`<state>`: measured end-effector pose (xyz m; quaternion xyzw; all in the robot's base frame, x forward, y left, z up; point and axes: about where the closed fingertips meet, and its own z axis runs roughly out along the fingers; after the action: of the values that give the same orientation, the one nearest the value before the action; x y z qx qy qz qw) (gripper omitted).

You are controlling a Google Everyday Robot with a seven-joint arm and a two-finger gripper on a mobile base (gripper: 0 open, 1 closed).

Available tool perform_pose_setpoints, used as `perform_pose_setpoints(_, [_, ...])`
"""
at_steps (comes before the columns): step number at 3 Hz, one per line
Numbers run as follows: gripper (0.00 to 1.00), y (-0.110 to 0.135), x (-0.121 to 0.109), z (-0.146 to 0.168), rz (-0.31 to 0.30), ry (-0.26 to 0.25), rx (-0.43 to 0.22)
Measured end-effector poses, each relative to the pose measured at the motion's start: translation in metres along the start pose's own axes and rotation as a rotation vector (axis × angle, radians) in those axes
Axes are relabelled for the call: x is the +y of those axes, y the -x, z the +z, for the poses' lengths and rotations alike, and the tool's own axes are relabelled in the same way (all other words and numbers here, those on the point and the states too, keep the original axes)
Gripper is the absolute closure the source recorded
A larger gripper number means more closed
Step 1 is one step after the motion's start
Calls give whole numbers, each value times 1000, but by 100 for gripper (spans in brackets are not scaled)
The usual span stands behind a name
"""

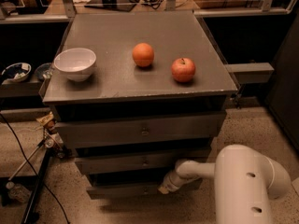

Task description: Open bottom drawer

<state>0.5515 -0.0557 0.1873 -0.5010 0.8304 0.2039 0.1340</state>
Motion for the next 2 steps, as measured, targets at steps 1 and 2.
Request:
perform_pose_setpoints(1, [100, 1, -3, -6, 0, 0, 0])
perform_pose_setpoints(2, [100, 1, -7, -9, 0, 0, 0])
